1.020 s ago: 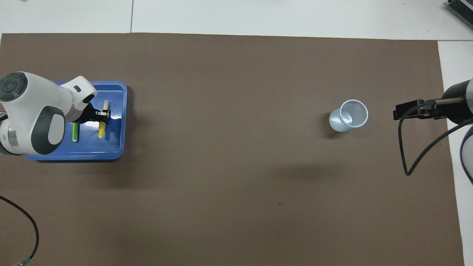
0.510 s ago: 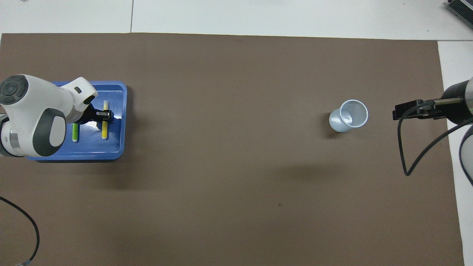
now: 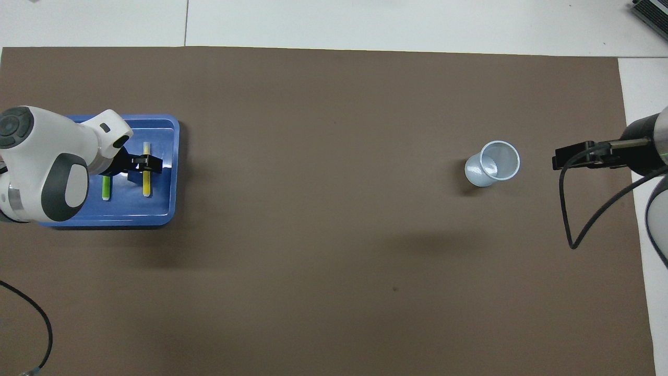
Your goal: Right arm passes pens to left for tray arrangement
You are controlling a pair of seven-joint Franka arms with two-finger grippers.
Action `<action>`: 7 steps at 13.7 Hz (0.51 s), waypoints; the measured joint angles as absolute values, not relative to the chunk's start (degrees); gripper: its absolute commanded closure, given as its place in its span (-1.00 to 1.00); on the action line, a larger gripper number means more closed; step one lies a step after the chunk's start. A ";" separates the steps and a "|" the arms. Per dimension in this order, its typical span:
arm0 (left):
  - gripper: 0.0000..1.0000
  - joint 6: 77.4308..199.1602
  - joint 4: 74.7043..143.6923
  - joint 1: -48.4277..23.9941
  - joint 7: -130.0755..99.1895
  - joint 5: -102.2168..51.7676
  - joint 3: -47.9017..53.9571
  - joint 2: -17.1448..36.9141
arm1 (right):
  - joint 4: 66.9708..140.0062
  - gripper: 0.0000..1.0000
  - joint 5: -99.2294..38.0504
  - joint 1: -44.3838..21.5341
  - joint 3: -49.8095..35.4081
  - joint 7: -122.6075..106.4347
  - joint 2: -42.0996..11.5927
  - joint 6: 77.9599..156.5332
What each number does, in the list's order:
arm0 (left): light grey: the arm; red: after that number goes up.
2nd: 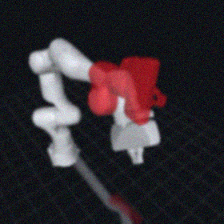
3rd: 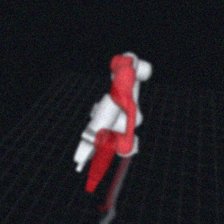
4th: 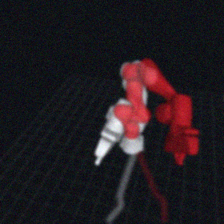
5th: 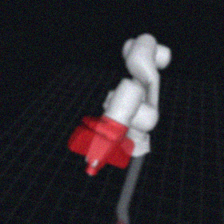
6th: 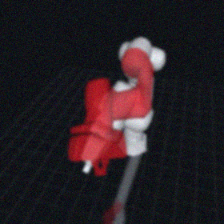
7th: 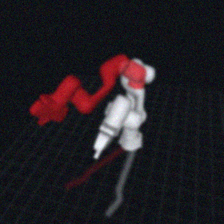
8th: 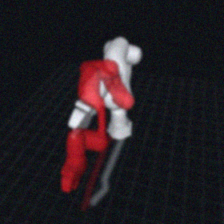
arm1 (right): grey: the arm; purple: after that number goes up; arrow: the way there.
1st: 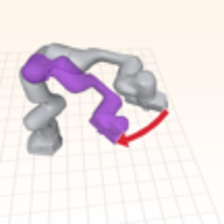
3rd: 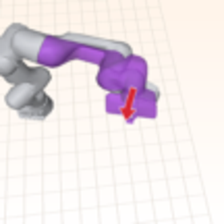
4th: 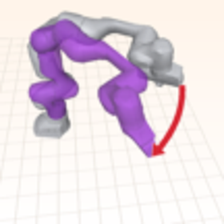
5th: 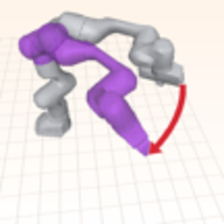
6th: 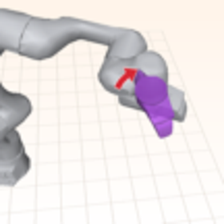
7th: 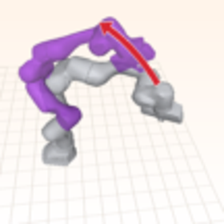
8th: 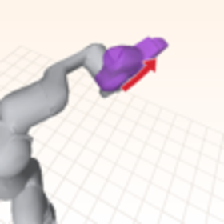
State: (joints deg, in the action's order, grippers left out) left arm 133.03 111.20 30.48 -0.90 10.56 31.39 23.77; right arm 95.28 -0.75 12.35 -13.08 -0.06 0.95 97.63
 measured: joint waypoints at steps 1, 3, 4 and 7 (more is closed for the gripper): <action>-0.97 133.05 111.18 30.64 -0.75 10.56 31.39 23.77 | 95.28 -1.00 -0.75 12.33 -13.26 -0.06 0.95 97.63; -0.98 133.14 110.84 30.74 -0.61 10.56 31.42 23.74 | 95.28 -1.00 -0.75 12.32 -13.42 -0.06 0.96 97.63; -0.98 133.14 110.45 30.74 -0.60 10.56 31.49 23.69 | 95.28 -1.00 -0.75 12.32 -13.41 -0.06 0.96 97.63; -0.98 132.15 108.38 30.72 -0.58 10.56 31.78 23.23 | 95.29 -1.00 -0.75 12.32 -13.41 -0.06 0.96 97.63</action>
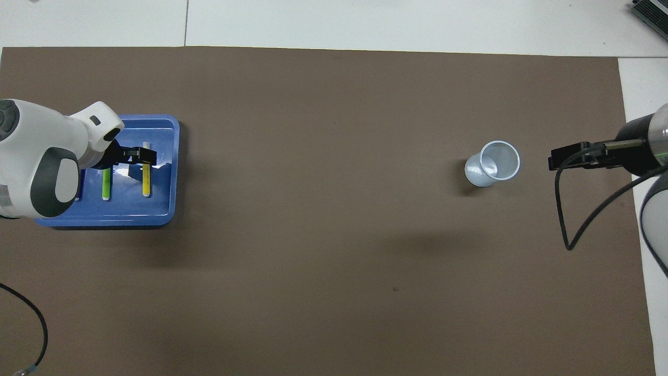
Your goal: Right arm passes pens to left for tray arrangement
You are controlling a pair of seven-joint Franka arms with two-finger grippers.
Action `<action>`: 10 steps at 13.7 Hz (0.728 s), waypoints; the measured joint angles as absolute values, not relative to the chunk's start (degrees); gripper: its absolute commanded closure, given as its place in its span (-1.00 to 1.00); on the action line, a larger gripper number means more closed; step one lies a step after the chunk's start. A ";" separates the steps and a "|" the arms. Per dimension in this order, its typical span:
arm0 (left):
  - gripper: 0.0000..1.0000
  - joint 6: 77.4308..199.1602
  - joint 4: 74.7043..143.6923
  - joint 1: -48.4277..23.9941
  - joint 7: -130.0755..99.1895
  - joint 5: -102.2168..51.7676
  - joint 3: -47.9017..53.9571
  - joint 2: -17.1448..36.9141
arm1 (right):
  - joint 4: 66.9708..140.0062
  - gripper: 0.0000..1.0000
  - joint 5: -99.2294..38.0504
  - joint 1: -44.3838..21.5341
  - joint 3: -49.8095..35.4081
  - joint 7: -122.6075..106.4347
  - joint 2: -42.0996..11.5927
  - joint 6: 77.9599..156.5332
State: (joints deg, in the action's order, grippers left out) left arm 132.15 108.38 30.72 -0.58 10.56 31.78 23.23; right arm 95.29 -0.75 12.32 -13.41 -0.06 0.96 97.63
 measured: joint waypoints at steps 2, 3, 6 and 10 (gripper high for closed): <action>-0.99 130.56 106.57 30.70 -0.58 10.56 32.00 22.88 | 95.29 -1.00 -0.75 12.32 -13.41 -0.06 0.96 97.63; -0.99 129.90 105.79 30.69 -0.58 10.56 32.10 22.66 | 95.30 -1.00 -0.75 12.32 -13.42 -0.06 0.96 97.63; -0.99 124.72 103.00 30.61 -0.58 10.56 33.04 21.20 | 95.32 -1.00 -0.75 12.32 -13.43 -0.06 0.96 97.63; -1.00 114.07 96.58 30.35 -0.65 10.55 35.78 18.27 | 95.33 -1.00 -0.75 12.32 -13.43 -0.06 0.96 97.63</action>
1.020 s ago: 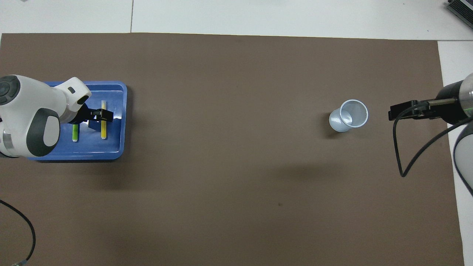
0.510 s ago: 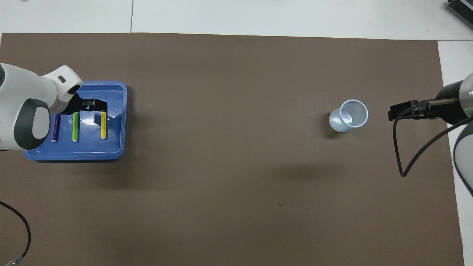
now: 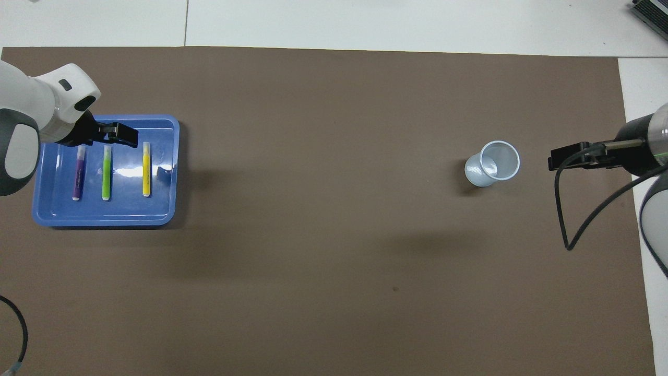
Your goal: Right arm passes pens to left for tray arrangement
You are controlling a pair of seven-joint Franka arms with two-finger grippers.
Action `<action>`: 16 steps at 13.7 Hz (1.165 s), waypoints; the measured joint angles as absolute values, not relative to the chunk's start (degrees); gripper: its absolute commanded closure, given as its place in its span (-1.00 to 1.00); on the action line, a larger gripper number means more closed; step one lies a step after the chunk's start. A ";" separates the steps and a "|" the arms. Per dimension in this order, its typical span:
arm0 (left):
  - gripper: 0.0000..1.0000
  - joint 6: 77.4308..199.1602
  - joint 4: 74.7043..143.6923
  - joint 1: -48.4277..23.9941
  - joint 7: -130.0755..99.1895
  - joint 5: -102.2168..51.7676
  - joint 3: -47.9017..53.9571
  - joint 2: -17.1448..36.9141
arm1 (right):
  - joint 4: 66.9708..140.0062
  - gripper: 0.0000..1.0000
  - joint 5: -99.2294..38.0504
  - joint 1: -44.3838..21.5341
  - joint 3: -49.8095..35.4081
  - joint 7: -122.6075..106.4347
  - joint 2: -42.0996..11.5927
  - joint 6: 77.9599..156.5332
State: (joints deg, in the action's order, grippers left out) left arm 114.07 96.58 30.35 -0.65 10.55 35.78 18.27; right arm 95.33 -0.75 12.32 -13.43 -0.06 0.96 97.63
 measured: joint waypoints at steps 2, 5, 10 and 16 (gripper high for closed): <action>-1.00 112.12 94.84 30.30 -0.65 10.55 36.84 16.91 | 95.33 -1.00 -0.75 12.32 -13.43 -0.06 0.96 97.63; -1.00 110.54 94.54 30.29 -0.65 10.55 37.67 14.98 | 95.33 -1.00 -0.75 12.32 -13.44 -0.06 0.97 97.63; -1.00 105.57 93.51 29.47 -0.85 10.54 42.61 7.71 | 95.34 -1.00 -0.75 12.32 -13.44 -0.06 0.97 97.63; -1.00 103.68 94.13 29.26 -0.89 10.54 42.04 4.32 | 95.34 -1.00 -0.75 12.30 -13.46 -0.06 0.97 97.63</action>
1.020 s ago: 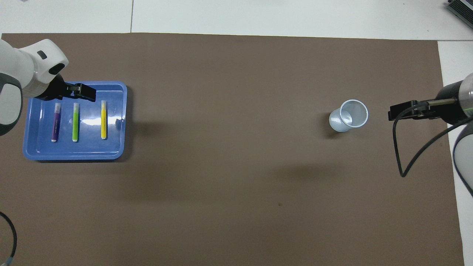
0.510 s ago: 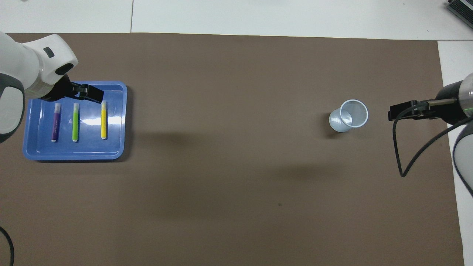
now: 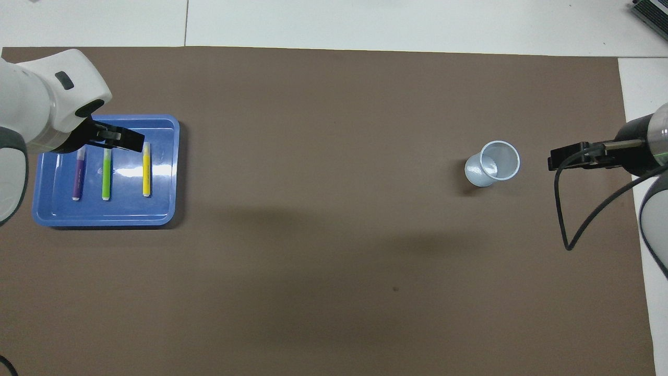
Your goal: Right arm passes pens to left for tray arrangement
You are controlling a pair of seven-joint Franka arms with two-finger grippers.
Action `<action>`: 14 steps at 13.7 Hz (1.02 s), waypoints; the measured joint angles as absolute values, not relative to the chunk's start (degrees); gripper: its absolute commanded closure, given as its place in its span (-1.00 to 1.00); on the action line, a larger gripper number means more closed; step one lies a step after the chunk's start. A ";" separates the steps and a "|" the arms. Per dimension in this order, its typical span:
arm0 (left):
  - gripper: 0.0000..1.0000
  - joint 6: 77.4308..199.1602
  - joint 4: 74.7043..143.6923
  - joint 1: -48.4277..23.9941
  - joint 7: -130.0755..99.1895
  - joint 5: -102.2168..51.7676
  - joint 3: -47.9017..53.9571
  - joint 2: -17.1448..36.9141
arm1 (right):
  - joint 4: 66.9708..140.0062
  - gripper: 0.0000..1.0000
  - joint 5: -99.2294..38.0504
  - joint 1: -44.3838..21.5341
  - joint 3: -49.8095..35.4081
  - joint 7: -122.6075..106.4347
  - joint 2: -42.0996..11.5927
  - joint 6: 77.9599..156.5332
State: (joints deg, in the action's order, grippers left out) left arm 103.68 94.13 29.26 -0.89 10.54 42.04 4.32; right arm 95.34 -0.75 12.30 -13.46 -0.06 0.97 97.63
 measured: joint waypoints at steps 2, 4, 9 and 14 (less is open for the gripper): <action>-1.00 103.68 94.21 29.35 -0.89 10.54 42.00 4.41 | 95.34 -1.00 -0.75 12.30 -13.47 -0.06 0.97 97.63; -1.00 103.68 94.21 29.39 -0.89 10.54 42.00 4.41 | 95.34 -1.00 -0.75 12.27 -13.47 -0.06 0.97 97.63; -1.00 103.68 94.21 29.40 -0.89 10.54 42.00 4.41 | 95.34 -1.00 -0.75 12.13 -13.48 -0.06 0.97 97.63; -1.00 103.74 94.21 21.98 -0.79 10.53 37.31 4.40 | 95.34 -1.00 -0.75 12.10 -13.49 -0.06 0.98 97.63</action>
